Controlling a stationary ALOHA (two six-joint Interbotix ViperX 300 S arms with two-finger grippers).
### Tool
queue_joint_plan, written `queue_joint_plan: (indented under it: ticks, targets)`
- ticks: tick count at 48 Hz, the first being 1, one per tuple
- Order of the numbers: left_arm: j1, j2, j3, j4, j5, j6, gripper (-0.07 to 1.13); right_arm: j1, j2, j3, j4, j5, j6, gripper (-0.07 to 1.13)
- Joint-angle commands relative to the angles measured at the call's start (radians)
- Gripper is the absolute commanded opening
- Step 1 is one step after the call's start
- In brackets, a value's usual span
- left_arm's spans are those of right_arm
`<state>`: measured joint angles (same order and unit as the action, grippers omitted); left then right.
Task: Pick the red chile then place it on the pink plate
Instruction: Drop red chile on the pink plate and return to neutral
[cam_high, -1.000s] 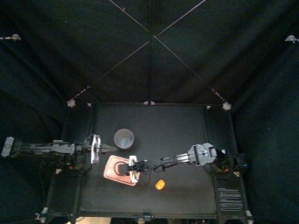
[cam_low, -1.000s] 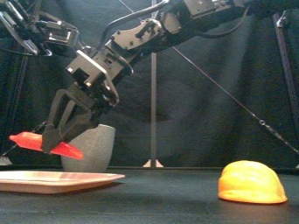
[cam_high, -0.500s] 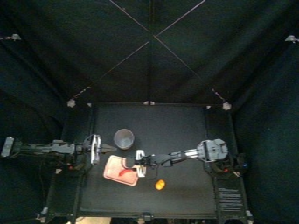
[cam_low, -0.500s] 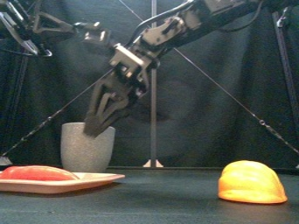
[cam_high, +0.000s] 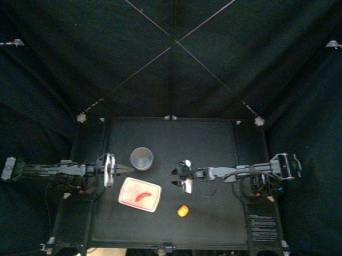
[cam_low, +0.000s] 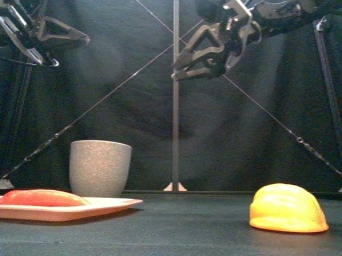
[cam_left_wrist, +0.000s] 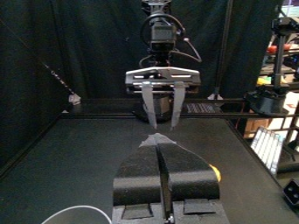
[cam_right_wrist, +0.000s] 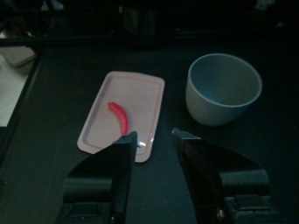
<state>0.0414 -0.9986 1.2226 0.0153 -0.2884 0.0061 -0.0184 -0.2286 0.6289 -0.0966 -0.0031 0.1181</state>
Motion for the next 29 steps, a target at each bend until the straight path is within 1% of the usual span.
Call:
queue_joint_plan:
  ticks: [1,12,22,29]
  targets:
    - [0.005,0.003,-0.014,0.002,-0.003,0.0,-0.03,-0.029,-0.147,0.064,0.005,-0.04,0.003,0.78]
    - [0.006,0.003,-0.012,0.002,-0.003,0.0,-0.03,-0.057,-0.456,0.272,0.005,-0.163,0.002,0.78]
    - [0.006,0.002,-0.011,0.002,-0.002,0.0,-0.03,-0.058,-0.744,0.413,0.02,-0.166,0.006,0.78]
    - [0.006,0.0,-0.011,0.002,-0.003,0.0,-0.03,-0.06,-0.862,0.457,0.041,-0.166,0.005,0.78]
